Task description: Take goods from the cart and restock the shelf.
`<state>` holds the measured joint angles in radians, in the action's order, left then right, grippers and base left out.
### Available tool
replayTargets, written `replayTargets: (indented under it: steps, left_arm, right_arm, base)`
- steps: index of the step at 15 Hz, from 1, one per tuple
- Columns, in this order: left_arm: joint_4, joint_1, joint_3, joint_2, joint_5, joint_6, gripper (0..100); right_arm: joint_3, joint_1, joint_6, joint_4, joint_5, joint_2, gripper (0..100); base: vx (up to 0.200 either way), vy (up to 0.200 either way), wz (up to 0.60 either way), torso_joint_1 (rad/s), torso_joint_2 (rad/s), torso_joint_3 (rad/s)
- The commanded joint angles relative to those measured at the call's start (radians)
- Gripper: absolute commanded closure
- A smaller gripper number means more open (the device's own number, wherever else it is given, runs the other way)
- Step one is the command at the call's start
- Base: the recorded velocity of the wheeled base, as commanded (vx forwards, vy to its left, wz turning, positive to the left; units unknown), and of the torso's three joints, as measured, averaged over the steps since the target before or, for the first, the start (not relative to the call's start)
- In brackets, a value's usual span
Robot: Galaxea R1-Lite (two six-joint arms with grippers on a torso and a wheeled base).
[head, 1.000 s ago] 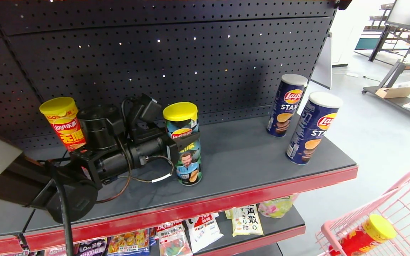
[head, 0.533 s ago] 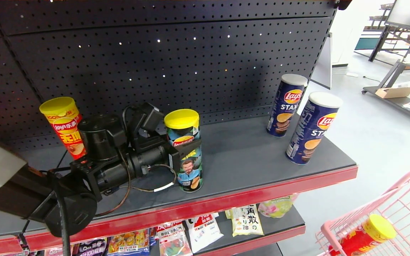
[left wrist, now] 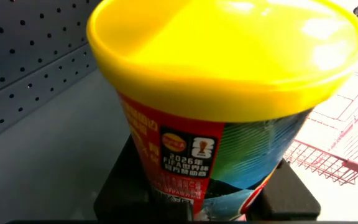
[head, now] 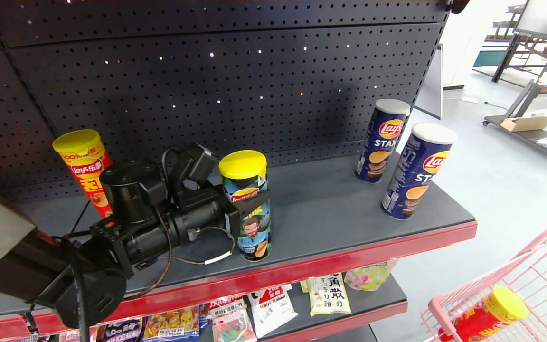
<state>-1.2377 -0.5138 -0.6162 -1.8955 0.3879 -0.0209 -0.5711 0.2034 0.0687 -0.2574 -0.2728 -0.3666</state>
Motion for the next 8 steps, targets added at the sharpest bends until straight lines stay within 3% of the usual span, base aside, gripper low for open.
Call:
replayTargets:
  steps: [1, 8]
  left_arm:
    - [0.003, 0.000, 0.003, 0.000, 0.000, -0.001, 100]
    - [0.003, 0.000, 0.003, -0.005, 0.011, 0.002, 100]
  right_arm:
    - [0.000, 0.001, 0.000, 0.000, 0.000, -0.002, 100]
    - [0.000, 0.001, 0.000, 0.000, -0.002, 0.002, 100]
  base:
    - [0.000, 0.000, 0.00, 0.000, 0.00, 0.000]
    - [0.000, 0.000, 0.00, 0.000, 0.00, 0.000]
